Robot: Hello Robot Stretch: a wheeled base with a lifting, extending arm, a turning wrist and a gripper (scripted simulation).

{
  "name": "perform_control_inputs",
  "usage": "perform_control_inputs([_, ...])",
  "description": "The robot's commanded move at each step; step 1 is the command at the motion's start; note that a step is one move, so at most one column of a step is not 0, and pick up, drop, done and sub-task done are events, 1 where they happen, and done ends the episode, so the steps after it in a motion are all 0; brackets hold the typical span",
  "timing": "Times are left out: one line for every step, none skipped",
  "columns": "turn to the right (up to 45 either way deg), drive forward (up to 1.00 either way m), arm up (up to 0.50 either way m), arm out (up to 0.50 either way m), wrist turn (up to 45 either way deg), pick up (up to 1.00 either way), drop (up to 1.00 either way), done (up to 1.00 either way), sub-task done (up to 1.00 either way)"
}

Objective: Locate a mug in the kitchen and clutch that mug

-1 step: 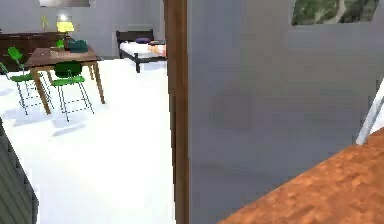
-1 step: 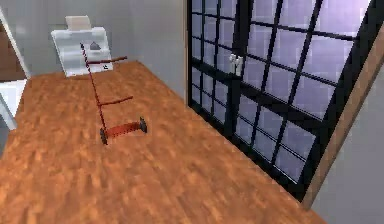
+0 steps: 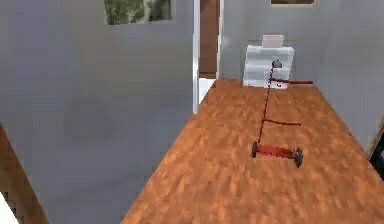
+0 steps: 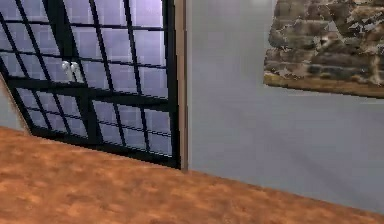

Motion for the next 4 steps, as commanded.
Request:
perform_control_inputs([0.0, 1.0, 0.0, 0.0, 0.0, 0.0, 0.0, 0.0, 0.0])
perform_control_inputs([3.0, 0.0, 0.0, 0.0, 0.0, 0.0, 0.0, 0.0, 0.0])
perform_control_inputs([0.0, 0.7, 0.0, 0.0, 0.0, 0.0, 0.0, 0.0, 0.0])
perform_control_inputs([12.0, 0.0, 0.0, 0.0, 0.0, 0.0, 0.0, 0.0, 0.0])
